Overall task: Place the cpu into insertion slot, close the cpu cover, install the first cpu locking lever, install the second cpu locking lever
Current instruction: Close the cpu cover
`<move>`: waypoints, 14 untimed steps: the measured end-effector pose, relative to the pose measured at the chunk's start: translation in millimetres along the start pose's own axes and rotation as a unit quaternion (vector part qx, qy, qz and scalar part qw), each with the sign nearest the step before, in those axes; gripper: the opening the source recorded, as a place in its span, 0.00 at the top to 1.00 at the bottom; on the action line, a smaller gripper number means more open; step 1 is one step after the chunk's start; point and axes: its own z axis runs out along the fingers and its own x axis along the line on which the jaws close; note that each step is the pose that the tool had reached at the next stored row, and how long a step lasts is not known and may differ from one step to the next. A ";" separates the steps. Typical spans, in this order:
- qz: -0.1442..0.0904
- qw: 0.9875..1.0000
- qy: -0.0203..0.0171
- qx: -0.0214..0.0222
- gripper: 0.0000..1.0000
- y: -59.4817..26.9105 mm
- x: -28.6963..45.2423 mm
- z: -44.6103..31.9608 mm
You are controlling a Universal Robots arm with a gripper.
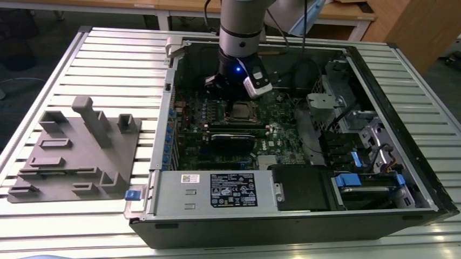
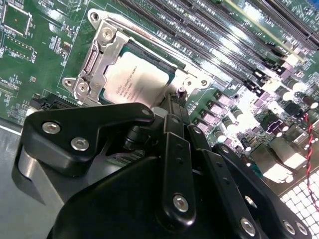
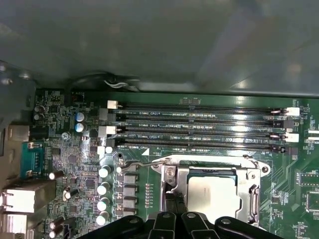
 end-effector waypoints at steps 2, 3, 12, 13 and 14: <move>0.000 1.000 0.000 0.000 0.89 1.5 0.0 0.1; 0.000 1.000 0.000 0.000 0.89 1.8 -0.1 0.5; 0.000 1.000 0.000 0.000 0.89 2.1 -0.1 5.9; 0.000 1.000 0.000 0.000 0.89 2.2 -0.1 6.0; 0.000 1.000 0.000 0.000 0.89 2.2 -0.2 6.5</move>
